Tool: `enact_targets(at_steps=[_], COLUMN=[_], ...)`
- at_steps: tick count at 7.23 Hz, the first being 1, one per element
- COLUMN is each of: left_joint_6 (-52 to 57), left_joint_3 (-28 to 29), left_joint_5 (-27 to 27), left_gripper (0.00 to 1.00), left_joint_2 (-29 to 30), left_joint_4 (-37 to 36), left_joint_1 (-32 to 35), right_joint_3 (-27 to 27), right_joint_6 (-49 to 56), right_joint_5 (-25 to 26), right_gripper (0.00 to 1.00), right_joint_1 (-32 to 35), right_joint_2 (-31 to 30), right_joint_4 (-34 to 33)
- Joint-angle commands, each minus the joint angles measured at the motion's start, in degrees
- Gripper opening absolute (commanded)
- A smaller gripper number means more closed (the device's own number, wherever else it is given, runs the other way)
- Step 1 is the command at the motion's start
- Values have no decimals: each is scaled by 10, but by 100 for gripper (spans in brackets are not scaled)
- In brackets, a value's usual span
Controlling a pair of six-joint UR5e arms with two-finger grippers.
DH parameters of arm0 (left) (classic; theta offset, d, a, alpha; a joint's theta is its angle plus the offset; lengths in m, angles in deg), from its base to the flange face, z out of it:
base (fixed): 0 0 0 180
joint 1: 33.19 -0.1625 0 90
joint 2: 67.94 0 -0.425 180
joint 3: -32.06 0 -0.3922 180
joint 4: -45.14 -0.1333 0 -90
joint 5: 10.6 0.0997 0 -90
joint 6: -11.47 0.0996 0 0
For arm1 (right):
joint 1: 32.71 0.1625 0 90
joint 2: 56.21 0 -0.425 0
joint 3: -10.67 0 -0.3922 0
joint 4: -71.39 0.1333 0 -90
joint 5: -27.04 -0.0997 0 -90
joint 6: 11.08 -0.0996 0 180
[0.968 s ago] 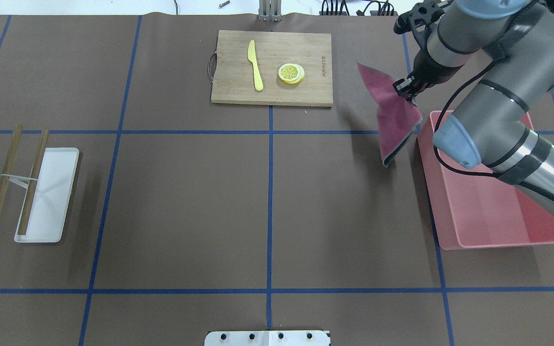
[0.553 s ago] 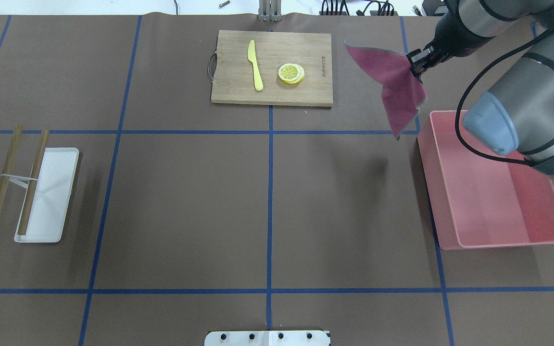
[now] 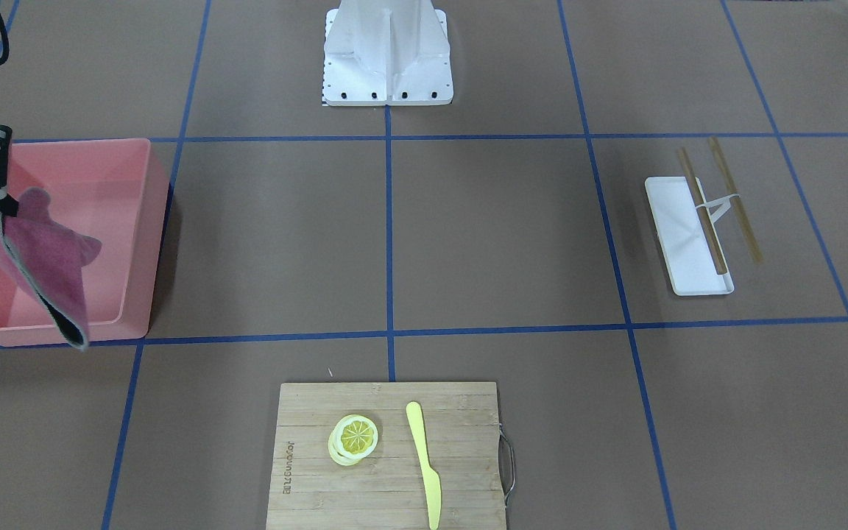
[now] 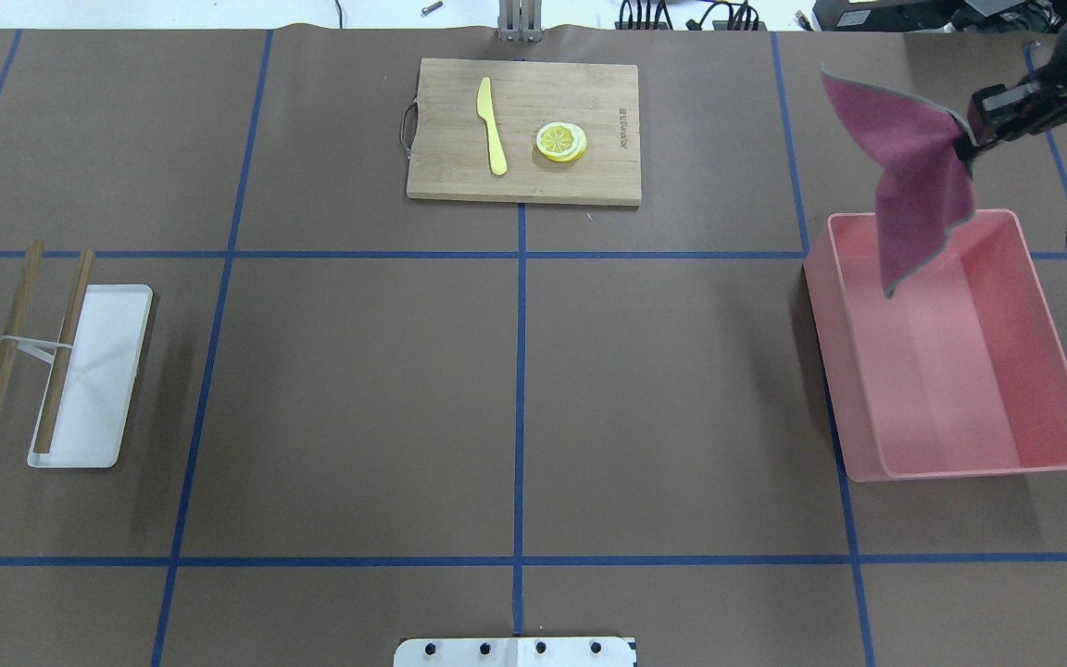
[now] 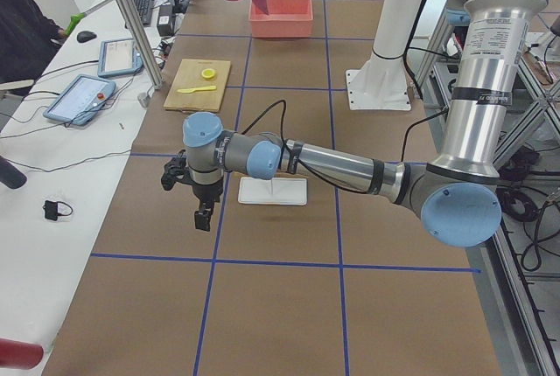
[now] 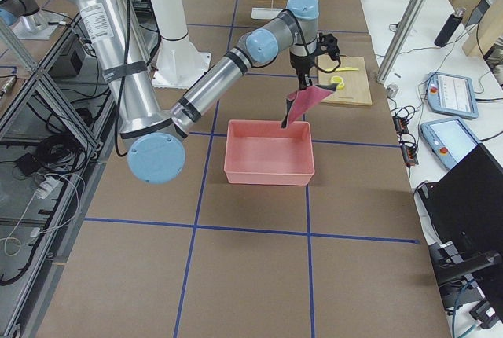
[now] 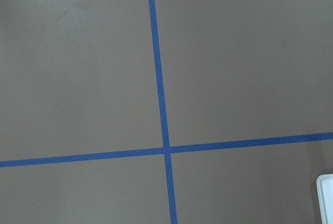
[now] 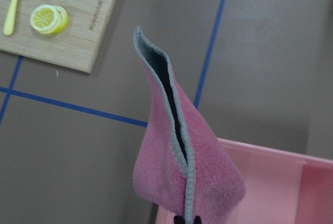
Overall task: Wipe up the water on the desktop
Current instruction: 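Lift the cloth with the right gripper and carry it over the pink bin, then open the right gripper to drop the cloth into the pink bin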
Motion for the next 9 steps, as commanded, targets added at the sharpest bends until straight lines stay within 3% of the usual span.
enact_targets(at_steps=[1, 2, 3, 4, 6, 8, 9], left_joint_6=[0, 0, 0, 0, 3, 4, 4], left_joint_3=[-5, -5, -5, -4, -4, -4, -4], left_joint_5=[-9, -9, -9, -9, -9, -17, -17], left_gripper=[98, 98, 99, 98, 99, 98, 98], left_joint_2=[-3, -3, -4, -3, -2, 0, 1], left_joint_4=[0, 0, 0, 0, 0, -4, -7], left_joint_1=[0, 0, 0, 0, 0, 0, 1], right_joint_3=[31, 29, 26, 23, 15, -44, -44], right_joint_6=[1, -1, -6, -17, -17, -16, -13], right_joint_5=[2, 0, -3, -4, 3, 11, 14], right_gripper=[0, 0, 59, 100, 100, 100, 100], right_joint_1=[11, 9, 4, 0, 0, 0, 2], right_joint_2=[-82, -83, -76, -77, -91, -91, -92], right_joint_4=[-17, -19, -19, -19, -35, -27, -28])
